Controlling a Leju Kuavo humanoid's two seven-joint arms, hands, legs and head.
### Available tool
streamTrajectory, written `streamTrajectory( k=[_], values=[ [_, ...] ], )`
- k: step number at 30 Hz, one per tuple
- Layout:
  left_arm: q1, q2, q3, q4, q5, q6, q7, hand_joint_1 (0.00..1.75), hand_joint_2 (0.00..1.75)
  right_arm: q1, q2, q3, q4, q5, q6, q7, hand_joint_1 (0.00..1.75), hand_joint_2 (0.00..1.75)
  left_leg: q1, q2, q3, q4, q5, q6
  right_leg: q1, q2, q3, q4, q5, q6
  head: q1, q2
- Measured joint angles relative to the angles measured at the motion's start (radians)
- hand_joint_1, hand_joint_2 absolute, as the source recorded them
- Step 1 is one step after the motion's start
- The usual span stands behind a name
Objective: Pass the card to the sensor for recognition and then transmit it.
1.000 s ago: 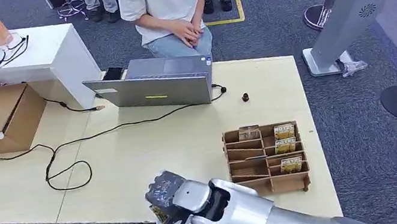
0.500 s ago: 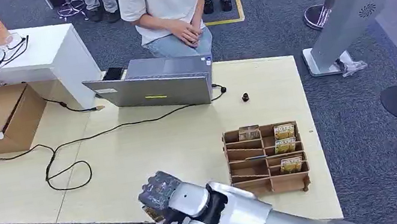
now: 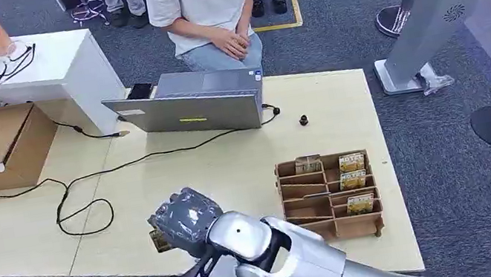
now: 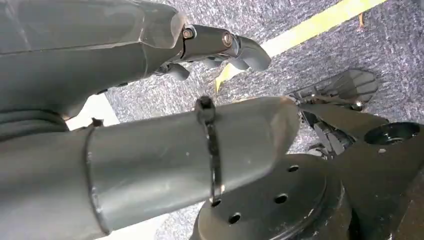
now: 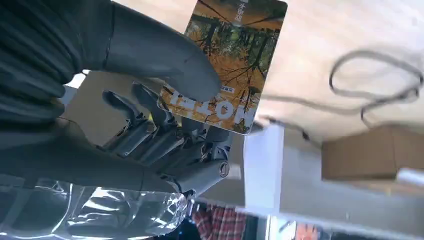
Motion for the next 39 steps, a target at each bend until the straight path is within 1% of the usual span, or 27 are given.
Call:
streamTrajectory(
  k=[2, 4, 8, 13, 17, 22, 25, 30, 34, 39],
  values=[
    [0.0, 0.0, 0.0, 0.0, -0.007, 0.007, -0.008, 0.0, 0.0, 0.011, -0.011, -0.03, -0.042, -0.003, -0.034, -0.019, 1.75, 1.75, 0.0, 0.0, 0.0, 0.0, 0.0, 0.0, 0.0, 0.0, 0.0, 0.0, 0.0, 0.0, 0.0, 0.0],
    [0.001, 0.0, 0.0, 0.0, -0.014, 0.01, -0.016, 0.0, 0.0, 0.02, -0.023, -0.061, -0.079, -0.006, -0.083, -0.045, 1.75, 1.75, 0.0, 0.0, 0.0, 0.0, 0.0, 0.0, 0.0, 0.0, 0.0, 0.0, 0.0, 0.0, 0.0, 0.0],
    [0.001, 0.001, 0.0, 0.001, -0.023, 0.017, -0.027, 0.0, 0.0, 0.032, -0.038, -0.115, -0.13, -0.017, -0.165, -0.089, 1.75, 1.75, 0.0, 0.0, 0.0, 0.0, 0.0, 0.0, 0.0, 0.0, 0.0, 0.0, 0.0, 0.0, 0.0, 0.0],
    [0.004, 0.0, 0.0, 0.001, -0.039, 0.016, -0.04, 0.0, 0.0, 0.043, -0.053, -0.164, -0.161, -0.017, -0.272, -0.134, 1.75, 1.75, 0.0, 0.0, 0.0, 0.0, 0.0, 0.0, 0.0, 0.0, 0.0, 0.0, 0.0, 0.0, 0.0, 0.0],
    [0.005, 0.0, 0.0, 0.001, -0.056, 0.017, -0.047, 0.0, 0.0, 0.044, -0.062, -0.206, -0.165, -0.001, -0.378, -0.156, 1.75, 1.75, 0.0, 0.0, 0.0, 0.0, 0.0, 0.0, 0.0, 0.0, 0.0, 0.0, 0.0, 0.0, 0.0, 0.0],
    [0.002, 0.001, -0.001, 0.003, -0.072, 0.027, -0.047, 0.0, 0.0, 0.042, -0.064, -0.249, -0.152, 0.035, -0.469, -0.153, 1.75, 1.75, 0.0, 0.0, 0.0, 0.0, 0.0, 0.0, 0.0, 0.0, 0.0, 0.0, 0.0, 0.0, 0.0, 0.0],
    [-0.005, 0.004, -0.004, 0.015, -0.082, 0.039, -0.043, 0.0, 0.0, 0.037, -0.064, -0.275, -0.131, 0.07, -0.536, -0.137, 1.75, 1.75, 0.0, 0.0, 0.0, 0.0, 0.0, 0.0, 0.0, 0.0, 0.0, 0.0, 0.0, 0.0, 0.0, 0.0],
    [-0.024, 0.013, -0.012, 0.047, -0.09, 0.062, -0.035, 0.0, 0.0, 0.02, -0.063, -0.314, -0.085, 0.127, -0.625, -0.112, 1.75, 1.75, 0.0, 0.0, 0.0, 0.0, 0.0, 0.0, 0.0, 0.0, 0.0, 0.0, 0.0, 0.0, 0.0, 0.0],
    [-0.036, 0.022, -0.029, 0.074, -0.093, 0.075, -0.029, 0.0, 0.0, -0.007, -0.06, -0.345, -0.039, 0.176, -0.672, -0.085, 1.75, 1.75, 0.0, 0.0, 0.0, 0.0, 0.0, 0.0, 0.0, 0.0, 0.0, 0.0, 0.0, 0.0, 0.0, 0.0],
    [-0.043, 0.031, -0.048, 0.096, -0.095, 0.081, -0.029, 0.0, 0.0, -0.035, -0.051, -0.378, 0.019, 0.219, -0.703, -0.061, 1.75, 1.75, 0.0, 0.0, 0.0, 0.0, 0.0, 0.0, 0.0, 0.0, 0.0, 0.0, 0.0, 0.0, 0.0, 0.0]
  ],
)
